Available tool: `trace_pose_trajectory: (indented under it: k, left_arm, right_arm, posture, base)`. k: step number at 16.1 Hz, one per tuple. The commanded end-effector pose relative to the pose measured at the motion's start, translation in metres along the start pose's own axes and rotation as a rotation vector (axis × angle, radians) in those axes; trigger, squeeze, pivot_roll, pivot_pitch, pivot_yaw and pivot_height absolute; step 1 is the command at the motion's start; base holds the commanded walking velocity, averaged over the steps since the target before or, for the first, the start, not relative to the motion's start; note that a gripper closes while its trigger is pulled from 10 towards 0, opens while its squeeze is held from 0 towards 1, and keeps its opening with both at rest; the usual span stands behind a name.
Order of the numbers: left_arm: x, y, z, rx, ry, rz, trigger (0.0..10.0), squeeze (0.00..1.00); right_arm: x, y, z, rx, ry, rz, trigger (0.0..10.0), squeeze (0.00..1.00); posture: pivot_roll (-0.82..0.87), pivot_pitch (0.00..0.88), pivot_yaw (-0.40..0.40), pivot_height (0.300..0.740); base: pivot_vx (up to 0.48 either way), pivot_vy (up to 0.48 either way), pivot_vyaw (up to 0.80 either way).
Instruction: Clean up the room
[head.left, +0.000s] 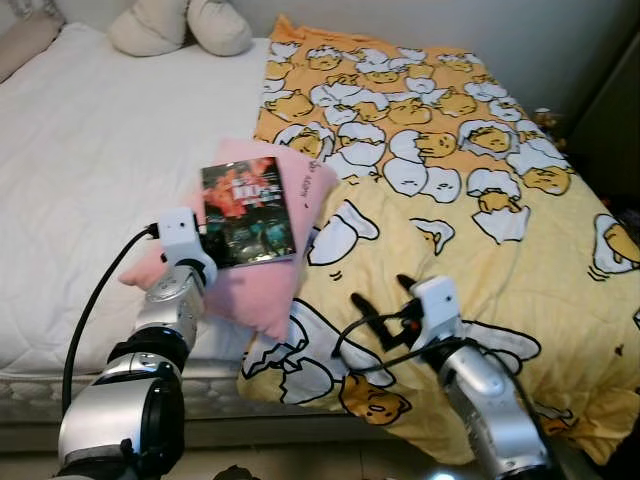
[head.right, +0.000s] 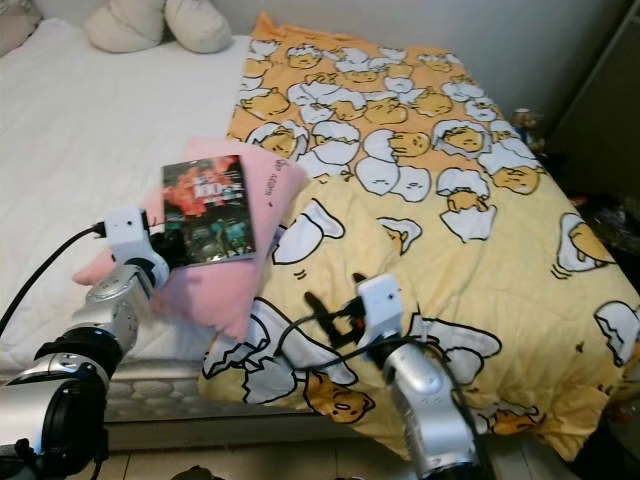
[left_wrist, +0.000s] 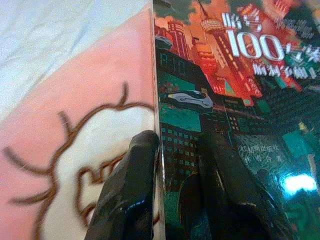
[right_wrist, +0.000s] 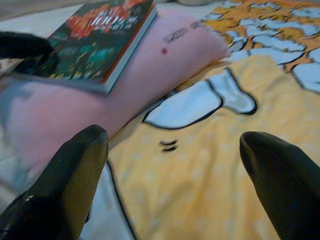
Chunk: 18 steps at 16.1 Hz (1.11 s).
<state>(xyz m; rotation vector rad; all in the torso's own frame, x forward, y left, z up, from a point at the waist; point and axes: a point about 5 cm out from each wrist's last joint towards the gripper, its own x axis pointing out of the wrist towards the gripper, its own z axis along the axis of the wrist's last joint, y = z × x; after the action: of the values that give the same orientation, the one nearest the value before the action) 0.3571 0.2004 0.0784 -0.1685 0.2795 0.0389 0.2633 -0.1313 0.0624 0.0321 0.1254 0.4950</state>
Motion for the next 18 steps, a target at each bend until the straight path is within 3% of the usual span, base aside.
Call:
trace_pose_trajectory:
  k: [1,5,10,11,12,15,18]
  left_arm:
    - [0.004,-0.015,0.013,-0.027,-0.069,-0.076,0.0,0.0]
    - [0.004,-0.024,0.047,-0.094,-0.246,-0.184,0.0,0.0]
    - [-0.001,-0.009,0.064,0.118,-0.326,-0.161,0.0,0.0]
    - [-0.001,-0.008,0.064,0.133,-0.325,-0.155,9.1,0.0]
    - [-0.001,-0.01,0.062,0.167,-0.321,-0.147,10.0,1.0]
    - [-0.004,-0.037,0.057,0.447,-0.354,-0.264,10.0,1.0]
    - [0.001,-0.039,0.041,0.493,-0.227,-0.278,10.0,1.0]
  right_arm:
    - [0.001,-0.009,0.007,0.007,-0.018,-0.022,10.0,0.0]
    - [0.002,-0.005,0.005,0.009,-0.018,-0.012,10.0,0.0]
    - [0.002,0.003,-0.001,0.016,-0.003,0.014,10.0,0.0]
    - [0.002,0.003,-0.001,0.016,-0.001,0.015,10.0,0.0]
    - [0.002,0.003,-0.002,0.015,0.002,0.016,10.0,0.0]
    - [0.001,0.003,-0.001,0.01,-0.003,0.02,10.0,0.0]
    - [0.001,0.002,-0.001,0.009,-0.003,0.019,10.0,0.0]
  posture:
    - [0.01,0.0,-0.041,0.74]
    - [0.02,0.0,-0.035,0.74]
    - [0.04,0.0,-0.028,0.74]
    - [0.04,0.0,-0.029,0.74]
    - [0.04,0.0,-0.034,0.74]
    - [0.04,0.0,-0.039,0.74]
    - [0.02,0.0,-0.044,0.74]
  base:
    - [0.0,0.0,0.0]
    - [0.0,0.0,0.0]
    - [0.0,0.0,0.0]
    - [0.0,0.0,0.0]
    - [0.0,0.0,0.0]
    - [0.0,0.0,0.0]
    - [0.0,0.0,0.0]
